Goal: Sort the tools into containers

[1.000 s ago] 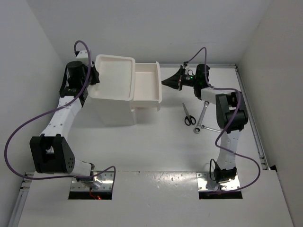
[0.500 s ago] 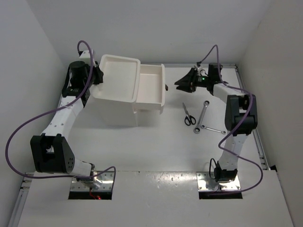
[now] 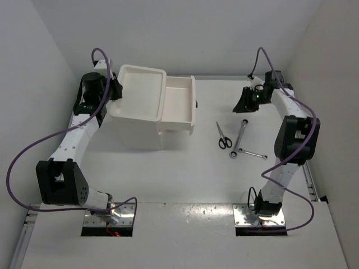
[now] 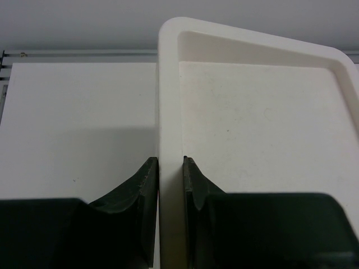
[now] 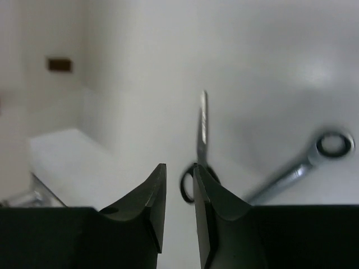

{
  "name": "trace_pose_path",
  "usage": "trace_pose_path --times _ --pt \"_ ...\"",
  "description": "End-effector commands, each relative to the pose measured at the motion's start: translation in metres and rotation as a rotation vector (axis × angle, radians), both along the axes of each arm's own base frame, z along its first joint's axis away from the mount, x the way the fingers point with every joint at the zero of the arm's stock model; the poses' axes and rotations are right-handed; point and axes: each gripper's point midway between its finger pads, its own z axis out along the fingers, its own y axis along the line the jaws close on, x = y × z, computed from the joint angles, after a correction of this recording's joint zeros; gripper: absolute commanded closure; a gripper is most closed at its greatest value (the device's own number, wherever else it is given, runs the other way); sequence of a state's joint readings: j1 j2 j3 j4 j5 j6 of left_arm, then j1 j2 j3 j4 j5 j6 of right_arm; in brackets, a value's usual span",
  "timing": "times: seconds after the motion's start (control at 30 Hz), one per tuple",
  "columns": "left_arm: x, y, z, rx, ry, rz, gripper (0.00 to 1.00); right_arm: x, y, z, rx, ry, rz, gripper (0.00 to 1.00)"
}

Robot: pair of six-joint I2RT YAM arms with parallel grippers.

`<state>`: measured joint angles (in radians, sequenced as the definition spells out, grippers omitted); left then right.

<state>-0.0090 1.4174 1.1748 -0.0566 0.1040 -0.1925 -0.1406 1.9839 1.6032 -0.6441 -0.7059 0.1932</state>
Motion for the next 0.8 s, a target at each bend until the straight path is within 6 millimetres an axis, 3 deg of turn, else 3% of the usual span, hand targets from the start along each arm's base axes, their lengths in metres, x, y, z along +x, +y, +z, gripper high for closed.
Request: trace_pose_path --times 0.0,0.17,0.43,0.57,0.77 --pt "-0.045 -0.003 -0.117 -0.050 0.391 0.015 1.00 -0.070 -0.024 -0.032 -0.297 0.090 0.203 0.74" --pt "-0.045 -0.003 -0.117 -0.050 0.391 0.015 1.00 -0.114 -0.012 -0.064 -0.350 0.151 0.255 0.74" --pt "-0.046 -0.002 -0.108 -0.042 0.368 0.011 1.00 -0.136 0.017 -0.088 -0.442 0.147 0.283 0.72" --pt "-0.048 -0.002 -0.112 -0.041 0.378 0.011 1.00 -0.136 0.027 -0.096 -0.504 0.130 0.266 0.69" --pt "-0.048 -0.002 -0.112 -0.041 0.378 0.011 1.00 -0.124 0.025 -0.096 -0.539 0.116 0.186 0.60"
